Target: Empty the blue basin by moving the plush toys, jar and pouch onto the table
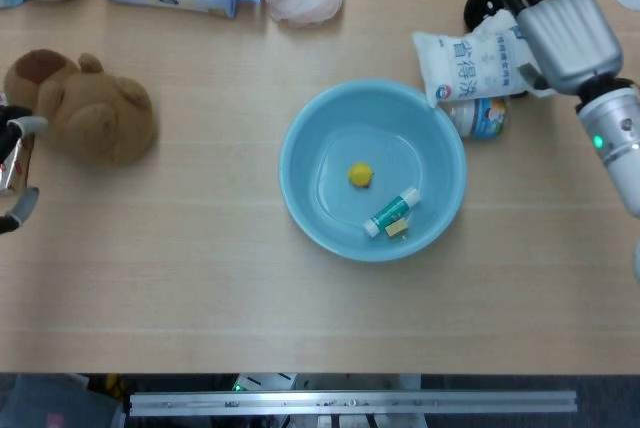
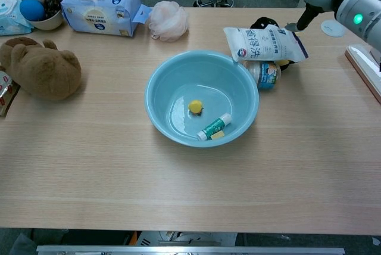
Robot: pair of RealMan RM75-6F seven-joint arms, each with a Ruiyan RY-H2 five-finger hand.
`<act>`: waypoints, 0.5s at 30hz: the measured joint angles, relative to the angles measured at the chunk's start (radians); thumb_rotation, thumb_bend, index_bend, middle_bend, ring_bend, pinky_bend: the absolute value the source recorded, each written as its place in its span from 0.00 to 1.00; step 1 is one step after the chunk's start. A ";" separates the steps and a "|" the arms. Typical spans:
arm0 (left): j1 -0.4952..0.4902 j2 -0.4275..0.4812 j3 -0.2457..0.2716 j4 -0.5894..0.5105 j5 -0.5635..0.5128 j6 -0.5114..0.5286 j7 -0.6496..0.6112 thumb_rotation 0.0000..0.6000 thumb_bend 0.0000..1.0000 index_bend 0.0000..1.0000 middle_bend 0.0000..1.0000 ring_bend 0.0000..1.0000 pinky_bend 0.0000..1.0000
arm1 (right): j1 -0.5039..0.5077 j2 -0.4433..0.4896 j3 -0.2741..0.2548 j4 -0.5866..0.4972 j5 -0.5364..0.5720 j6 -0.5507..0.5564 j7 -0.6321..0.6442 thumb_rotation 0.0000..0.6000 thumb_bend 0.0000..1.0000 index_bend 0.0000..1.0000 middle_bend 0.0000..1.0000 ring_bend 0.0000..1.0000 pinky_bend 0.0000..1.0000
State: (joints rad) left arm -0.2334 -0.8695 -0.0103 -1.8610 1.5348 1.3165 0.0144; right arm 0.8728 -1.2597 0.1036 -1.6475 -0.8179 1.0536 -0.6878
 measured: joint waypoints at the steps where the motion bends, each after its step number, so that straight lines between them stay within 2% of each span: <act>1: 0.004 -0.003 -0.003 0.006 -0.001 0.010 -0.002 1.00 0.33 0.22 0.20 0.16 0.25 | -0.021 0.026 -0.002 -0.027 -0.016 0.028 0.012 1.00 0.19 0.00 0.18 0.17 0.43; 7: 0.026 -0.014 -0.015 0.031 -0.021 0.054 -0.013 1.00 0.33 0.22 0.20 0.16 0.25 | -0.162 0.152 -0.034 -0.148 -0.128 0.187 0.087 1.00 0.19 0.13 0.31 0.29 0.51; 15: 0.053 -0.015 -0.017 0.043 -0.044 0.080 0.003 1.00 0.33 0.23 0.20 0.16 0.25 | -0.364 0.271 -0.110 -0.229 -0.263 0.360 0.202 1.00 0.19 0.23 0.35 0.34 0.53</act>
State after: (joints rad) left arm -0.1802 -0.8843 -0.0270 -1.8178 1.4903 1.3967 0.0176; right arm 0.5087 -0.9886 -0.0062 -1.8769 -1.0810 1.4138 -0.4860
